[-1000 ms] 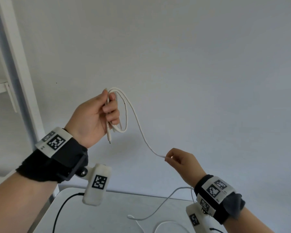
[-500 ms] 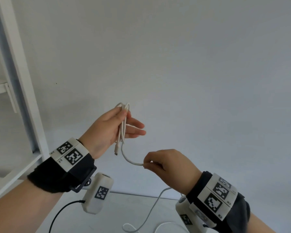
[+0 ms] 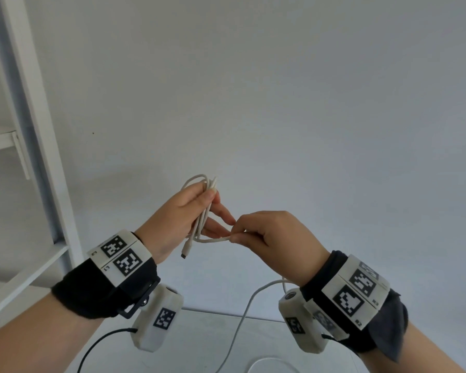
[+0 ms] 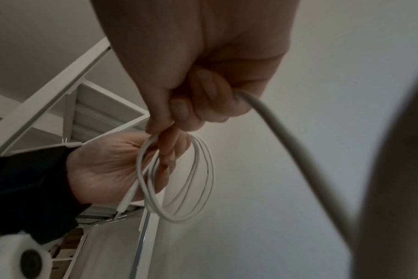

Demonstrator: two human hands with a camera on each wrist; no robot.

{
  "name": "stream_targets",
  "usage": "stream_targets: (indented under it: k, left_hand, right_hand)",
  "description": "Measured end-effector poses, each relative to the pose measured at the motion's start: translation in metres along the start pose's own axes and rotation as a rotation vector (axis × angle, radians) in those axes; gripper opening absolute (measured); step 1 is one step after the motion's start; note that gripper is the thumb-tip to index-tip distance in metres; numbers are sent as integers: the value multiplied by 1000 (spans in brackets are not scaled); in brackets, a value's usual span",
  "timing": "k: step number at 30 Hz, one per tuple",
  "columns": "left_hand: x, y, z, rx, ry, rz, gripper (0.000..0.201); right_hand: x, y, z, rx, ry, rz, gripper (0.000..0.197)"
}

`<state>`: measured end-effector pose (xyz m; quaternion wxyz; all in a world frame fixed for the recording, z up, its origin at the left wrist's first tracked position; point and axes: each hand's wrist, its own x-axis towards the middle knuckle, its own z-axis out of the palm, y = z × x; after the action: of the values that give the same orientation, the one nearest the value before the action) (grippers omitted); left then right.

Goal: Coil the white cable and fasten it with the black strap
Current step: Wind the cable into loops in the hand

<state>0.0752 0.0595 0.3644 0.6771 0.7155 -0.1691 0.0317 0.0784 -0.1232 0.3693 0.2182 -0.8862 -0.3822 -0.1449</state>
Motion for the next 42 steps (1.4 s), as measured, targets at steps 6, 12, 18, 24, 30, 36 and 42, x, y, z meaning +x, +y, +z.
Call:
stream_targets:
  k: [6,12,18,24,30,36,42]
  left_hand:
    - [-1,-1,1,61,5,-28,30]
    - [0,-5,1,97,2,-33,30]
    - [-1,-8,5,131,-79,-64,27]
    - [-6,-13,10,69,-210,-151,31]
    - [-12,-8,12,-14,-234,-179,35]
    - [-12,-6,9,-131,-300,-147,31]
    - [-8,0,-3,-417,-239,-132,32]
  right_hand:
    - [0,-2,-4,4,31,-13,19]
    - [0,-5,-5,14,73,-12,17]
    - [2,-4,-5,42,104,31,30]
    - [8,10,-18,81,164,95,33]
    - [7,18,-15,194,171,116,36]
    - [5,31,-8,364,146,150,36]
    - [-1,55,1,612,107,185,20]
